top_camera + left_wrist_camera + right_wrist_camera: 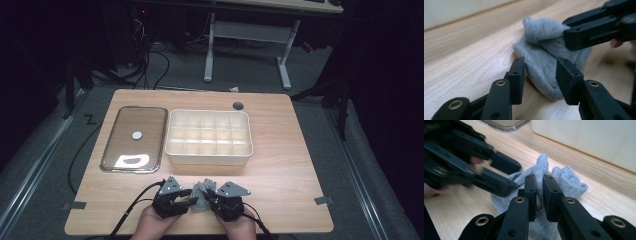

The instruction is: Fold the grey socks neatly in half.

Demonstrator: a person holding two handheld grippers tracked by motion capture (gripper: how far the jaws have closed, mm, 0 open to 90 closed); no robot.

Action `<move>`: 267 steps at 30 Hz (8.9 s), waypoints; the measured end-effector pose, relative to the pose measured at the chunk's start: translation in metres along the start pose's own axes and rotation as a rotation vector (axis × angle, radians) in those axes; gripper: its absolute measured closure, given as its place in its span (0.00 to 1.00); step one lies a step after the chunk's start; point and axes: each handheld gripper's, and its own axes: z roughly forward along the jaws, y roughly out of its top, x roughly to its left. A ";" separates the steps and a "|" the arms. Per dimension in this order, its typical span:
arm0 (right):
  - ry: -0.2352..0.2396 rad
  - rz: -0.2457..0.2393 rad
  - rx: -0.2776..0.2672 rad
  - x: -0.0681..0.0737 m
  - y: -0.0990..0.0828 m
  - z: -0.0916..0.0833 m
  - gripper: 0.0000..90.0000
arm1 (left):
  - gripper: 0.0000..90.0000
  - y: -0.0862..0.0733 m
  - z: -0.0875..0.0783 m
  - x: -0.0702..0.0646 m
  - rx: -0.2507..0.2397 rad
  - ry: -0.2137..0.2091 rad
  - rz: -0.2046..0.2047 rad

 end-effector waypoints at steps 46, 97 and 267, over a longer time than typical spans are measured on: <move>0.037 -0.006 0.026 0.021 0.001 0.015 0.89 | 0.89 -0.012 0.000 -0.005 0.085 0.133 0.178; 0.042 0.004 -0.021 0.001 -0.011 -0.017 0.89 | 0.96 0.007 -0.023 -0.009 -0.058 0.168 0.157; 0.078 0.063 0.030 0.002 -0.007 0.003 0.95 | 0.94 -0.007 -0.009 0.003 0.079 0.217 0.143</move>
